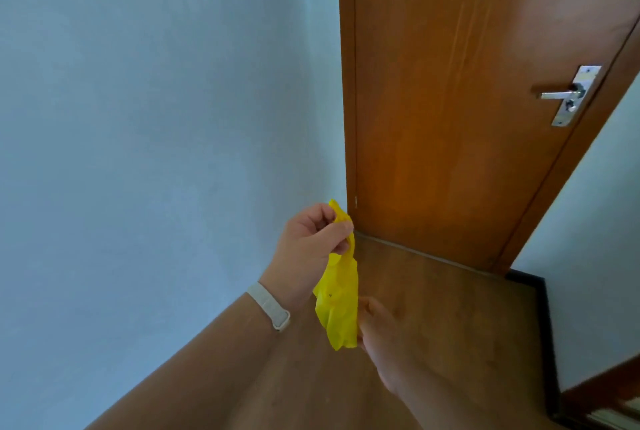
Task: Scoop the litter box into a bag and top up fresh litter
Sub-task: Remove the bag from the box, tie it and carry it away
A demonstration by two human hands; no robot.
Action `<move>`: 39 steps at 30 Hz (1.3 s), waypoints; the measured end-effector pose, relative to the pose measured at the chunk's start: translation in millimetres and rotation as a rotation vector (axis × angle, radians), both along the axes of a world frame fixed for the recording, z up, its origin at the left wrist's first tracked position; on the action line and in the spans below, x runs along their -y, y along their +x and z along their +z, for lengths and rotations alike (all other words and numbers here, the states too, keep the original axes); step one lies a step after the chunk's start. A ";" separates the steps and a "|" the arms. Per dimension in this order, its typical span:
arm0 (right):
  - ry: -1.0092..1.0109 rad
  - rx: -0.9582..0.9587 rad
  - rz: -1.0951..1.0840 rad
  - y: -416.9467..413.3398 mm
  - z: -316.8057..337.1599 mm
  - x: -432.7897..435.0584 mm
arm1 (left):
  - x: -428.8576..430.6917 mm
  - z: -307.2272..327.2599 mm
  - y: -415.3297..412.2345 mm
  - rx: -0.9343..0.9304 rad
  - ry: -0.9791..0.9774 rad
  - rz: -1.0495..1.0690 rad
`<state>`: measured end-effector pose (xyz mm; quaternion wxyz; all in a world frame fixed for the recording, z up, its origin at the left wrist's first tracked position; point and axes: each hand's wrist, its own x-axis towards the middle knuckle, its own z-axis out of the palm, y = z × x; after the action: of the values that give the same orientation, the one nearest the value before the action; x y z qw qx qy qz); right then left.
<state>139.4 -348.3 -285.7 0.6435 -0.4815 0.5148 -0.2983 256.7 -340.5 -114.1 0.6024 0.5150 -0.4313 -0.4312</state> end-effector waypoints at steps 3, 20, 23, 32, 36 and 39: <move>-0.023 0.000 0.051 6.7 2.1 58.5 | 50.1 3.0 7.5 -0.105 -0.003 0.007; 0.034 -0.281 -0.008 107.1 -13.0 324.4 | 322.7 -53.4 136.2 -0.197 0.041 -0.073; 0.027 -0.349 -0.024 128.6 -15.7 372.9 | 369.3 -57.9 164.5 -0.225 0.066 -0.098; 0.035 -0.445 -0.009 188.6 -27.4 476.1 | 462.6 -77.3 223.6 -0.154 0.174 -0.134; 0.042 -0.490 0.059 203.8 -47.6 518.7 | 496.8 -106.3 242.6 -0.098 0.272 -0.073; 0.088 -0.468 0.106 212.3 -67.6 543.4 | 518.5 -132.2 254.9 -0.056 0.371 -0.036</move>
<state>351.8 -891.7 -353.3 0.5417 -0.5354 0.6365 -0.1216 511.6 -858.9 -246.4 0.5011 0.5973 -0.3366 -0.5280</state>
